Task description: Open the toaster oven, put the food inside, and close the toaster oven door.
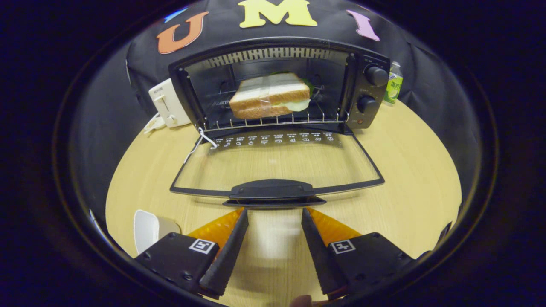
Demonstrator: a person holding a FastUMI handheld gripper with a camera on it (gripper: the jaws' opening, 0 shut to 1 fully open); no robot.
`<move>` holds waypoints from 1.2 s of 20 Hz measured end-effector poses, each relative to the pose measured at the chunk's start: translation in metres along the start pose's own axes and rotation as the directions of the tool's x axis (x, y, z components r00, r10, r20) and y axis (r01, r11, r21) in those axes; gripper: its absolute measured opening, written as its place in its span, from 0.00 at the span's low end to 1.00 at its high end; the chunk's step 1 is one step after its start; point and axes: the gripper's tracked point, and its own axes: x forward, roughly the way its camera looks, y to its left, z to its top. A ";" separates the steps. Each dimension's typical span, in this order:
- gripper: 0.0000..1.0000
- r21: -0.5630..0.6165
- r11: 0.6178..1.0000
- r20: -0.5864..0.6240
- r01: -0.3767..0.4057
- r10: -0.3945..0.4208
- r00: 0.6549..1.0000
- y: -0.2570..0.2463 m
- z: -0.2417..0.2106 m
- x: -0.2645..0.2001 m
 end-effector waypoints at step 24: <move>0.83 -0.081 0.996 0.572 -0.024 0.066 0.817 -0.006 0.206 -0.266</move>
